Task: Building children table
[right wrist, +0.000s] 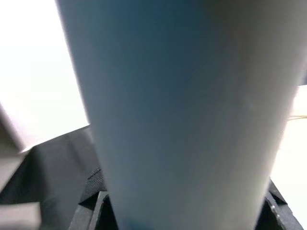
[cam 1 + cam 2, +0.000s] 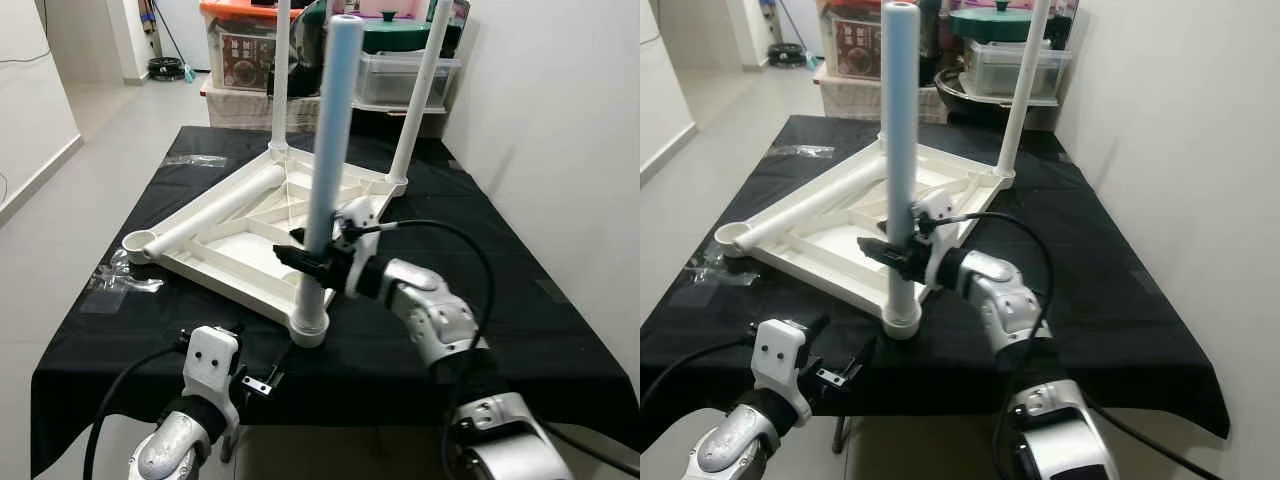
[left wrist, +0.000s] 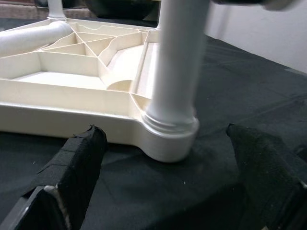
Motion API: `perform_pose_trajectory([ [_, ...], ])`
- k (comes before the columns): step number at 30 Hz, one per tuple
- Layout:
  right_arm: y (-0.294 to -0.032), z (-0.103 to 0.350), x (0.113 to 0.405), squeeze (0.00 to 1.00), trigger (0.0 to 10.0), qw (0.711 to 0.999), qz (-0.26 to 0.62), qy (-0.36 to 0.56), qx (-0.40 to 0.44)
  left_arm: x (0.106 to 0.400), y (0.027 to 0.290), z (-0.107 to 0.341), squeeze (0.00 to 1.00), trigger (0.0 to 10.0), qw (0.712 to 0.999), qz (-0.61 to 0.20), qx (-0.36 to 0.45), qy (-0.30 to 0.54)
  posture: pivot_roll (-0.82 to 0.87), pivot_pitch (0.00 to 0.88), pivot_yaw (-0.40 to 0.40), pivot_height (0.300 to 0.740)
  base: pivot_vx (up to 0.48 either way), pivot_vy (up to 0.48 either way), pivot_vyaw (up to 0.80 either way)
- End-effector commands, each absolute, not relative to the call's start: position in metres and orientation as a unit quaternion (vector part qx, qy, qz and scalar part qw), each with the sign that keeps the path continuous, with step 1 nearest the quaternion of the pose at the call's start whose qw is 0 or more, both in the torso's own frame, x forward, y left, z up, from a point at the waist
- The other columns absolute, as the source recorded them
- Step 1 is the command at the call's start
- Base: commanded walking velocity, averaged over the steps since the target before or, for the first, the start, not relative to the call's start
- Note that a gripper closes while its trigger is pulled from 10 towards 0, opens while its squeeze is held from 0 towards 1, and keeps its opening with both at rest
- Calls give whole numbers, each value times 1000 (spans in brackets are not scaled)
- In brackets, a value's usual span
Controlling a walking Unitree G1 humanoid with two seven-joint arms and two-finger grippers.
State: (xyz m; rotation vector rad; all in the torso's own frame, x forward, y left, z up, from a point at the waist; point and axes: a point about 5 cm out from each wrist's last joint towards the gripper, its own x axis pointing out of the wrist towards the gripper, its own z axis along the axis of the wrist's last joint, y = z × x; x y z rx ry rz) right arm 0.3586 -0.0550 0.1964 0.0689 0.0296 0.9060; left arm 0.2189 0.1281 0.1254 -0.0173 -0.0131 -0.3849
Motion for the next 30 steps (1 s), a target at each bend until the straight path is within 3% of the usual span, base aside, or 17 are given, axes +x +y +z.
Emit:
perform_pose_trajectory([
  [1,-84,168,378,0,0,967,233,101,26,216,129,124,0,10000,982,-186,-13,-3,93,0,-117,740,0,0,0],
  [2,-84,168,378,0,0,967,233,101,26,216,129,124,0,10000,982,-186,-13,-3,93,0,-117,740,0,0,0],
  [4,-121,151,381,0,0,989,32,140,30,215,128,123,0,10000,982,-189,-14,-1,85,0,-114,740,0,0,0],
  [6,-139,144,375,0,0,987,-51,149,35,215,127,123,0,10000,981,-191,-16,0,77,0,-109,740,0,0,0],
  [9,-149,139,360,0,510,984,-90,148,35,214,125,122,0,10000,980,-198,-19,3,60,0,-100,740,0,0,0],
  [10,-137,144,353,0,10000,989,-35,140,43,213,125,122,0,10000,980,-200,-19,4,60,0,-94,740,0,0,0],
  [12,-128,148,348,0,10000,990,8,132,49,213,125,122,0,10000,979,-201,-19,5,59,0,-93,740,0,0,0],
  [13,-117,179,343,259,10000,991,103,39,81,212,127,122,0,10000,980,-200,-18,6,59,0,-90,740,0,0,0],
  [15,-115,186,342,259,10000,989,118,14,85,212,128,122,0,10000,980,-200,-18,6,59,0,-90,740,0,0,0],
  [16,-108,195,344,1000,10000,981,174,4,89,213,128,122,0,10000,980,-200,-18,6,60,0,-92,740,0,0,0],
  [18,-100,199,346,1000,10000,970,229,8,87,213,128,122,0,10000,979,-201,-18,6,60,0,-92,740,0,0,0],
  [19,-91,211,348,745,10000,952,296,-9,74,214,127,123,0,10000,980,-201,-18,6,64,0,-99,740,0,0,0],
  [20,-80,228,336,0,10000,903,424,-44,56,215,126,123,0,10000,980,-200,-18,4,68,0,-105,740,0,0,0],
  [23,-70,244,310,0,10000,823,562,-78,31,217,125,123,0,10000,980,-198,-20,2,68,0,-105,740,0,0,0],
  [26,-64,236,304,0,10000,798,598,-74,1,217,125,123,0,10000,981,-195,-17,1,90,0,-120,740,0,0,0],
  [28,-52,210,289,0,10000,738,671,-47,-58,216,127,124,0,10000,982,-191,-14,-2,105,0,-130,740,0,0,0],
  [30,-51,206,287,0,9412,730,680,-42,-61,216,127,124,0,10000,981,-191,-14,-2,105,0,-130,740,0,0,0],
])
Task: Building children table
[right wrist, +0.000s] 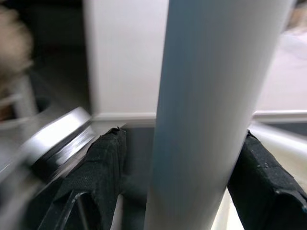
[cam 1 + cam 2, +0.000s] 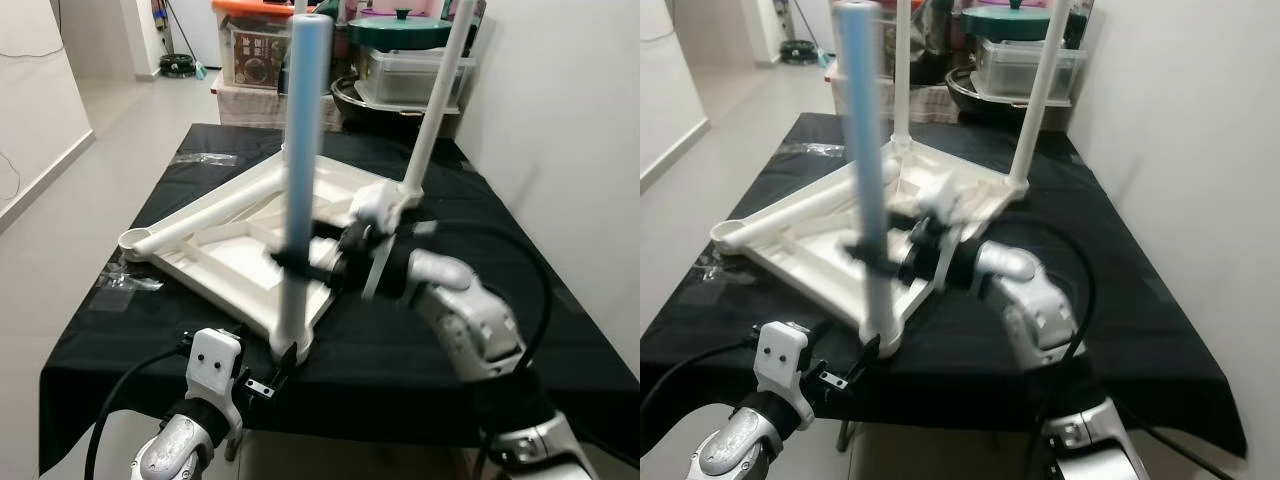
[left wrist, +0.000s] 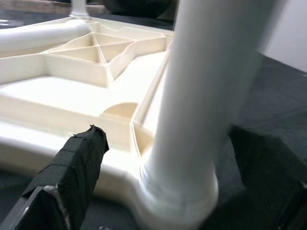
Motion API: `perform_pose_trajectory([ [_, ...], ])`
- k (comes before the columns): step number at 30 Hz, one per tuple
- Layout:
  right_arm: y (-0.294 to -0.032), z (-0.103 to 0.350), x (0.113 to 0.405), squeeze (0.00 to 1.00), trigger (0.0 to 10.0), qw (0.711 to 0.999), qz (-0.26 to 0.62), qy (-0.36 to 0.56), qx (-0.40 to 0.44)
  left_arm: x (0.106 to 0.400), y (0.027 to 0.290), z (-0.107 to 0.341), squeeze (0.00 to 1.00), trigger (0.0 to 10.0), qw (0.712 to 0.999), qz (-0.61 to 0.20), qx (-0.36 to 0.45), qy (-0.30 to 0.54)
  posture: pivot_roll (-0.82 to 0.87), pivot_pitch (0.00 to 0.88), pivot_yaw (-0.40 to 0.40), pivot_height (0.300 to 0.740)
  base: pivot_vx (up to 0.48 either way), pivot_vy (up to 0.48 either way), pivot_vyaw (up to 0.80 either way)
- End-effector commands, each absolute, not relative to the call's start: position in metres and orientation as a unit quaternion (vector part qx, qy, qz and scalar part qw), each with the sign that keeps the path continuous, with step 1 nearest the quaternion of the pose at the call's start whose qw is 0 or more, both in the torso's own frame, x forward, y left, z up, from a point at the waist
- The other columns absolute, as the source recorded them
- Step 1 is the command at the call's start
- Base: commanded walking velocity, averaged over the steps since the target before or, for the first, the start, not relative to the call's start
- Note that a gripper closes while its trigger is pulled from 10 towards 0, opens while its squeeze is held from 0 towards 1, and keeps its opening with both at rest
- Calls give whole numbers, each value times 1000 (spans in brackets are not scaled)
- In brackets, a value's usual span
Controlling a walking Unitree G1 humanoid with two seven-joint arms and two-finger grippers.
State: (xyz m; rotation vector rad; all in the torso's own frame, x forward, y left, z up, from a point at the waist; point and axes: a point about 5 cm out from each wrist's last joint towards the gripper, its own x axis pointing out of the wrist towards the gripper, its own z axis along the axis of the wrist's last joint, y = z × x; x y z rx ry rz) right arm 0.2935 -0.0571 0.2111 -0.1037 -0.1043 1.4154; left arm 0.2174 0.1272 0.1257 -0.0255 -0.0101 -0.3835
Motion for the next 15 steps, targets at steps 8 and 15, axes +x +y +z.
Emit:
perform_pose_trajectory([
  [8,-46,173,318,0,0,844,529,66,-62,216,125,123,0,10000,981,-193,-14,1,89,0,-120,740,0,0,0],
  [15,-112,137,353,0,0,977,151,151,-31,214,128,121,0,10000,980,-198,-17,6,82,0,-106,740,0,0,0],
])
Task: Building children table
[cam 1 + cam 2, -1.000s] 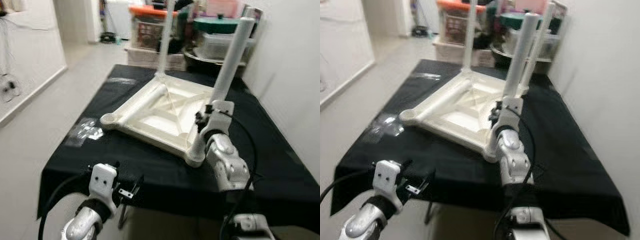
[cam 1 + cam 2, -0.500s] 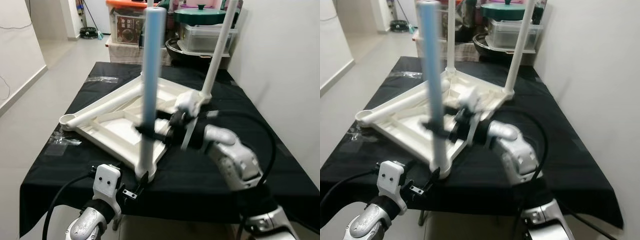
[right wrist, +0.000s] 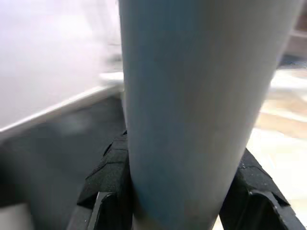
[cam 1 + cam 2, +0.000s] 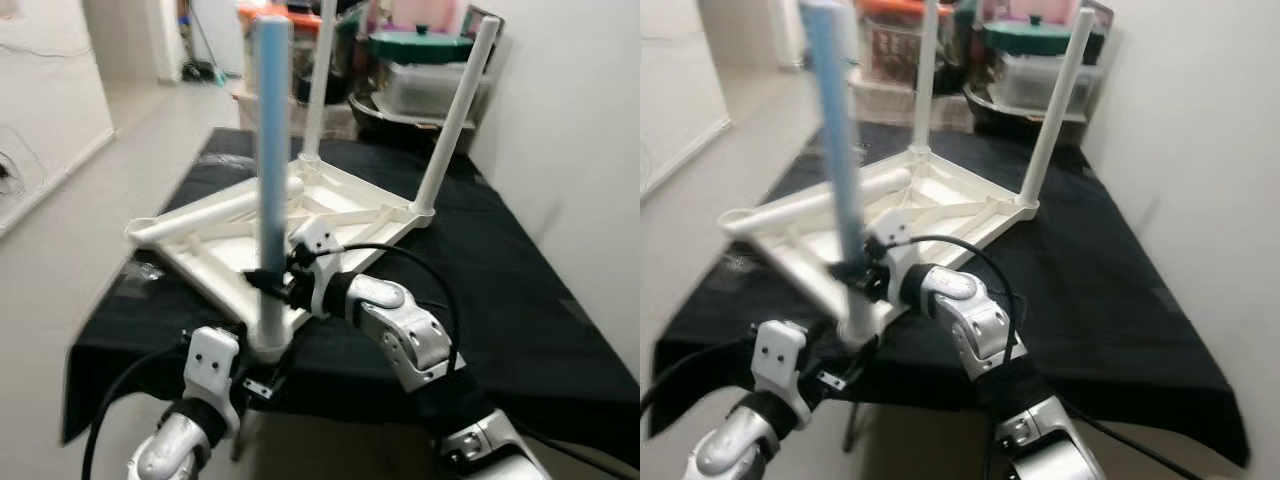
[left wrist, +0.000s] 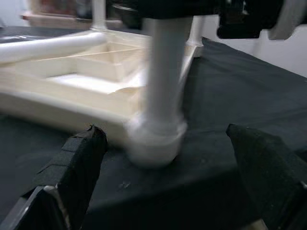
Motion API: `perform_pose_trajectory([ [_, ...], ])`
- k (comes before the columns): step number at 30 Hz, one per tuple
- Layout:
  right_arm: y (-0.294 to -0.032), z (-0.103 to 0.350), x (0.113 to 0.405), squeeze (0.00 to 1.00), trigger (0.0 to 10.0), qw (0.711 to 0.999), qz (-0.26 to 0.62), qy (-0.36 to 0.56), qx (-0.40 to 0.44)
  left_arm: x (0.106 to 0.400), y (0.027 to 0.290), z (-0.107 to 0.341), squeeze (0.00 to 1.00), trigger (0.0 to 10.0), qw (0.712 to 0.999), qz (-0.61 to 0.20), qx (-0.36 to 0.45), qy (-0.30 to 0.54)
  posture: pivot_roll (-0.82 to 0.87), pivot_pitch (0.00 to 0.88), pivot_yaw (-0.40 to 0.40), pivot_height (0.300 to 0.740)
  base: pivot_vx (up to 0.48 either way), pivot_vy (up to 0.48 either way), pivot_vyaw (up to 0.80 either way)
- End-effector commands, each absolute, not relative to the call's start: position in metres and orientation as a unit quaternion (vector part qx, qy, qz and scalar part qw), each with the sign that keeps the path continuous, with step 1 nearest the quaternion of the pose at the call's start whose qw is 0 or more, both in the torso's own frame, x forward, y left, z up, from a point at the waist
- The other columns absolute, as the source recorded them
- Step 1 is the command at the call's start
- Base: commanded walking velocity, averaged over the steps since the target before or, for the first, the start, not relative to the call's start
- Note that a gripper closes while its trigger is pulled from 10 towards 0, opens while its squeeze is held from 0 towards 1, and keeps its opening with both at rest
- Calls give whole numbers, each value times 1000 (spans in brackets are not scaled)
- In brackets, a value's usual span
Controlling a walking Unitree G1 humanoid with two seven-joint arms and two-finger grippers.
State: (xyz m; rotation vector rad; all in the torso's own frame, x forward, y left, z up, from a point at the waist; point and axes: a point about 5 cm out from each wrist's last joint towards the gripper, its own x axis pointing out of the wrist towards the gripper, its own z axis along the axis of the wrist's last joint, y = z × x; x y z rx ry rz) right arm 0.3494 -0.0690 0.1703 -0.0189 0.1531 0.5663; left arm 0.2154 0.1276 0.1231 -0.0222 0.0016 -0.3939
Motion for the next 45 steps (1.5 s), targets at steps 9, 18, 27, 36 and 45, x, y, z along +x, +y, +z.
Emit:
perform_pose_trajectory([
  [9,-120,127,332,0,10000,985,71,155,22,213,129,120,0,10000,979,-201,-19,10,84,0,-92,740,0,0,0],
  [18,-88,185,349,0,10000,954,289,40,77,214,129,120,0,10000,979,-201,-14,10,102,0,-103,740,0,0,0],
  [27,-70,210,324,0,10000,838,542,-45,-37,212,132,122,0,10000,980,-196,-8,7,133,0,-121,740,0,0,0],
  [36,-50,193,324,0,0,857,514,-8,-39,212,129,122,0,10000,980,-199,-10,6,117,0,-113,740,0,0,0],
  [45,-111,157,353,0,0,986,137,97,-26,208,129,123,0,10000,978,-208,-14,12,83,0,-95,740,0,0,0],
])
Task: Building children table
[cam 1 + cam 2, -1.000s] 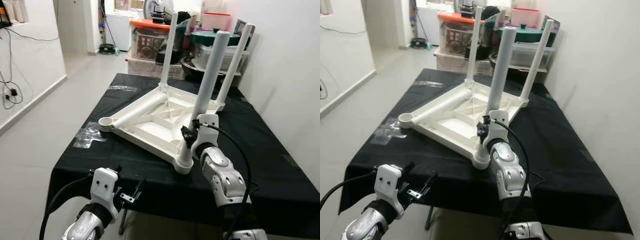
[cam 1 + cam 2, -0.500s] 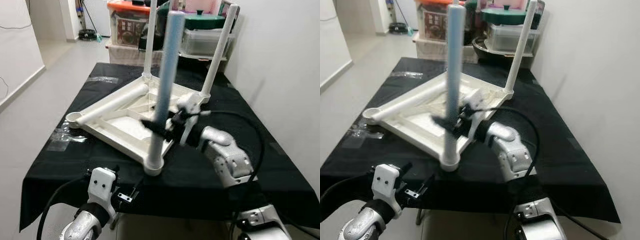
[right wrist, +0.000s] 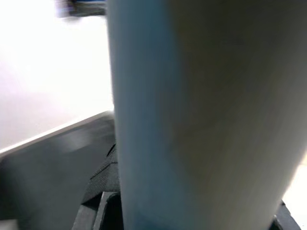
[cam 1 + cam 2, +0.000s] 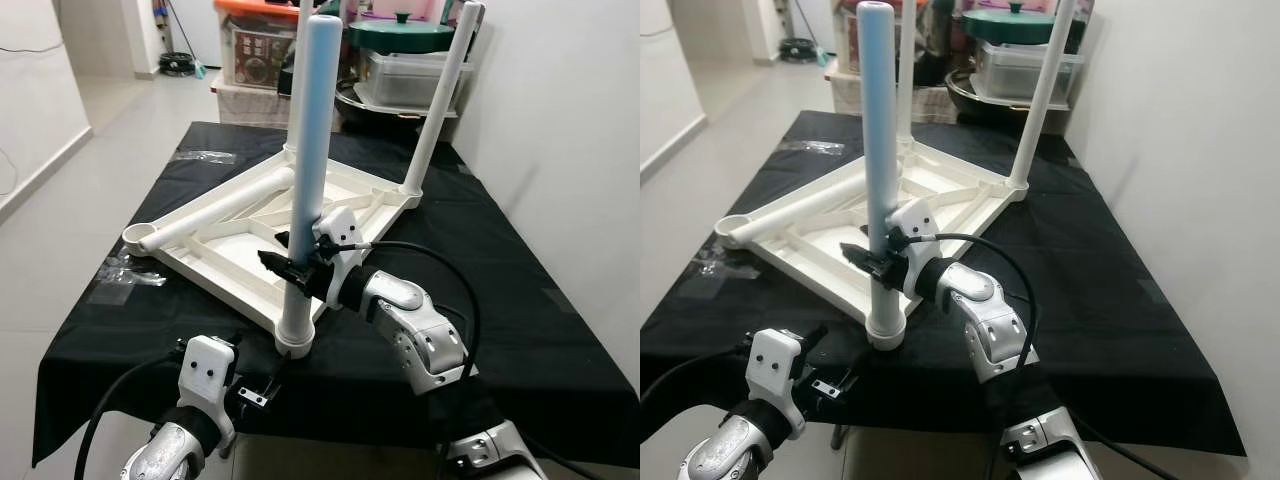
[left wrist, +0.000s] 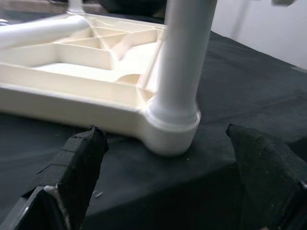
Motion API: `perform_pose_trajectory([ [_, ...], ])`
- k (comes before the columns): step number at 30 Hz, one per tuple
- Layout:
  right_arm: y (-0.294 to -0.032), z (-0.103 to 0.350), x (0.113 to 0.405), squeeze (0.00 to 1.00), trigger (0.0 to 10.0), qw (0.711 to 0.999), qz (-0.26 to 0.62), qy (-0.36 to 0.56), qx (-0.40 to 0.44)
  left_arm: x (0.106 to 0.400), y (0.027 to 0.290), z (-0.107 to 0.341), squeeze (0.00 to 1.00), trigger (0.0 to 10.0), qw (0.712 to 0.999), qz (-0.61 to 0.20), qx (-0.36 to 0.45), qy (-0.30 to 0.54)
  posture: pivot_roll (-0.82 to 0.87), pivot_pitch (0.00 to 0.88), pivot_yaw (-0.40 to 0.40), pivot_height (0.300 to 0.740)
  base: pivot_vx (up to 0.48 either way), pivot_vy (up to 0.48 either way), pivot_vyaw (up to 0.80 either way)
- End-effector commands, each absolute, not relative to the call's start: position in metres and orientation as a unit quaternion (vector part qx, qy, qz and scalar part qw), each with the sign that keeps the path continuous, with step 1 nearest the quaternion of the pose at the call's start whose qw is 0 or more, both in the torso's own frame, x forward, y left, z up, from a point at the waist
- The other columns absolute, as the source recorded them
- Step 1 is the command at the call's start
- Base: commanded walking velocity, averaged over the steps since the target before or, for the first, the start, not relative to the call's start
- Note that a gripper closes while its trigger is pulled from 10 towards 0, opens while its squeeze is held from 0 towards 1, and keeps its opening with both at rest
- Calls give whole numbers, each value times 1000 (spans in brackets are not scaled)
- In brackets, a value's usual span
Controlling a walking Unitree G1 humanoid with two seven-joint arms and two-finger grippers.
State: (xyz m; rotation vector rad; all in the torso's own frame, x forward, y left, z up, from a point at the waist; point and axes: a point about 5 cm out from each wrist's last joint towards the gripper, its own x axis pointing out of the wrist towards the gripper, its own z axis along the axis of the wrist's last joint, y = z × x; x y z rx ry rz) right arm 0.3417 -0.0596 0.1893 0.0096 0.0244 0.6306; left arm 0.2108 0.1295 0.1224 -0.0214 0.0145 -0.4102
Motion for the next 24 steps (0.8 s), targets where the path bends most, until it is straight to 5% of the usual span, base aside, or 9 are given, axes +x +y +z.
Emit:
perform_pose_trajectory([
  [1,-137,155,354,0,0,994,25,97,-32,209,128,122,0,10000,978,-209,-17,13,69,0,-89,740,0,0,0],
  [7,-171,149,337,0,275,993,-90,77,-2,208,124,121,0,10000,975,-218,-21,16,64,0,-86,740,0,0,0],
  [8,-160,153,335,0,10000,997,-43,60,28,208,127,121,0,10000,976,-217,-21,17,68,0,-82,740,0,0,0],
  [11,-138,164,335,0,10000,996,43,25,80,207,129,122,0,10000,977,-214,-19,18,70,0,-81,740,0,0,0],
  [12,-126,176,338,1000,10000,990,102,2,98,208,129,122,0,10000,976,-215,-19,17,70,0,-86,740,0,0,0],
  [16,-104,202,345,953,10000,970,215,-32,109,211,126,123,0,10000,976,-217,-18,15,68,0,-87,740,0,0,0],
  [17,-100,213,347,0,10000,962,253,-48,92,212,125,122,0,10000,976,-218,-19,15,68,0,-92,740,0,0,0],
  [21,-96,227,348,0,10000,944,314,-68,80,212,124,122,0,10000,976,-218,-19,15,83,0,-105,740,0,0,0],
  [24,-91,244,346,0,10000,896,431,-91,47,212,127,122,0,10000,978,-209,-17,13,109,0,-122,740,0,0,0],
])
